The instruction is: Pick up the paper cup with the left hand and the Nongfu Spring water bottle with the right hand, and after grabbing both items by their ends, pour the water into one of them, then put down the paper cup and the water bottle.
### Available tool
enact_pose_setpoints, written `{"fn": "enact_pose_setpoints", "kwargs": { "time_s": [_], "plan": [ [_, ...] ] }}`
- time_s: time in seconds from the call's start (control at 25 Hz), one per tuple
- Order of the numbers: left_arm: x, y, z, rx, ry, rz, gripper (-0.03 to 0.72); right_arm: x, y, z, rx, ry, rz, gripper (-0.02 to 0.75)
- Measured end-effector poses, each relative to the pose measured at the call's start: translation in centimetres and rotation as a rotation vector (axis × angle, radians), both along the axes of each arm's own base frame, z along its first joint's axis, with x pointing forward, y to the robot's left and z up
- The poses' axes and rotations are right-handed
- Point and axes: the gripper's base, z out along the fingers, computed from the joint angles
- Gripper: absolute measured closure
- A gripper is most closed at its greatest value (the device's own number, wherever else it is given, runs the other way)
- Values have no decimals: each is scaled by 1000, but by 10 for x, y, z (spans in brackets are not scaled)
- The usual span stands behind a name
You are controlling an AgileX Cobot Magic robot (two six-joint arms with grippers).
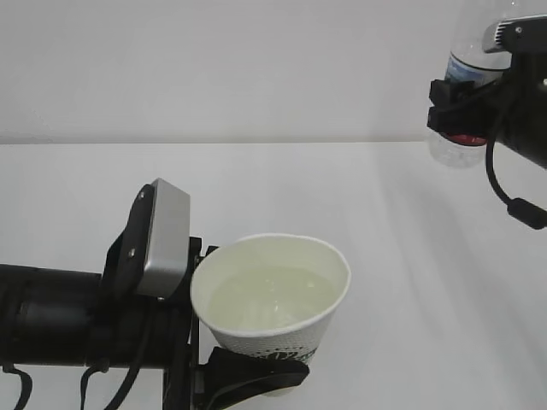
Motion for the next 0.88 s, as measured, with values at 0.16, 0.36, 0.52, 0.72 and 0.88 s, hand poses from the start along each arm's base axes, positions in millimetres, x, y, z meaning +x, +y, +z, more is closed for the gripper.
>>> {"fn": "enact_pose_setpoints", "kwargs": {
  "time_s": [0.16, 0.36, 0.52, 0.72, 0.88],
  "plan": [
    [0, 0, 0, -3, 2, 5, 153, 4, 1, -13, -5, 25, 0, 265],
    [1, 0, 0, -6, 4, 12, 153, 8, 1, -23, -9, 26, -1, 265],
    [2, 0, 1, -14, 7, 30, 153, 11, 2, -32, -10, 31, -2, 265],
    [3, 0, 1, -14, -4, 35, 153, 14, 2, -44, -11, 26, -3, 265],
    [5, 0, 2, -23, -2, 60, 153, 17, 3, -52, -12, 32, -3, 265]
  ]
}}
